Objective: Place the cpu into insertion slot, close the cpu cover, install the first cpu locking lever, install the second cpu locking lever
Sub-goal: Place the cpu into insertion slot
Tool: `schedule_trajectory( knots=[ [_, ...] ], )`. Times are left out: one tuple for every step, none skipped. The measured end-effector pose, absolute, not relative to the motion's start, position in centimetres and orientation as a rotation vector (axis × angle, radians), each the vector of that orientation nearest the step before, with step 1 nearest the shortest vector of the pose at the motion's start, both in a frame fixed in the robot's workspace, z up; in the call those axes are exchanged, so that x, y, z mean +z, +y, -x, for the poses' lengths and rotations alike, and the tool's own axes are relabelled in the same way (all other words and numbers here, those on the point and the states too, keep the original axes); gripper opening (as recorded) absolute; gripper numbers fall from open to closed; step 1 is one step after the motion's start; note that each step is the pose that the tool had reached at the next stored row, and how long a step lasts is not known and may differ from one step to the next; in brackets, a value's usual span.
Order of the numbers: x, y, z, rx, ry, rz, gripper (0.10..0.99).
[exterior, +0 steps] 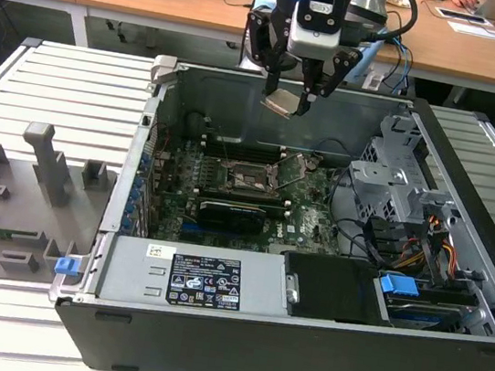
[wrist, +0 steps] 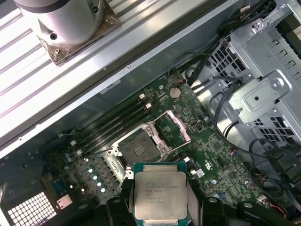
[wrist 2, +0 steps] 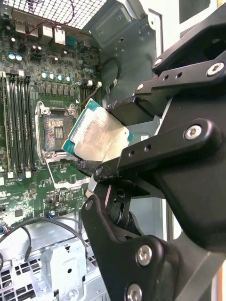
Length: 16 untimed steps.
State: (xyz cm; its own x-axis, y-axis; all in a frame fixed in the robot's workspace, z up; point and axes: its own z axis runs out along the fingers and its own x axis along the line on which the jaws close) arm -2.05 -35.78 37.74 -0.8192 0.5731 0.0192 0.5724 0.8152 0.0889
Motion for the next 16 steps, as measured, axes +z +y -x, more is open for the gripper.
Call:
schedule_trajectory(
  knots=[
    [37.74, -35.78, 2.05, 0.142, 2.983, -0.948, 0.537],
    [37.74, -35.78, 2.05, 0.142, 2.981, -0.954, 0.537],
    [37.74, -35.78, 2.05, 0.142, 2.978, -0.96, 0.537],
    [37.74, -35.78, 2.05, 0.142, 2.976, -0.967, 0.537],
    [37.74, -35.78, 2.05, 0.142, 2.974, -0.974, 0.537],
    [37.74, -35.78, 2.05, 0.142, 2.972, -0.98, 0.537],
    [37.74, -35.78, 2.05, 0.142, 2.968, -0.991, 0.537],
    [37.74, -35.78, 2.05, 0.142, 2.965, -0.997, 0.537],
    [37.74, -35.78, 2.05, 0.142, 2.962, -1.006, 0.537],
    [37.74, -35.78, 2.05, 0.142, 2.959, -1.015, 0.537],
    [37.74, -35.78, 2.05, 0.142, 2.956, -1.022, 0.537],
    [37.74, -35.78, 2.05, 0.141, 2.952, -1.031, 0.537],
    [37.74, -35.78, 2.05, 0.141, 2.95, -1.038, 0.537],
    [37.74, -35.78, 2.05, 0.141, 2.946, -1.049, 0.537],
    [37.74, -35.78, 2.05, 0.141, 2.943, -1.055, 0.537],
    [37.73, -35.78, 2.05, 0.141, 2.94, -1.062, 0.537]
  ],
)
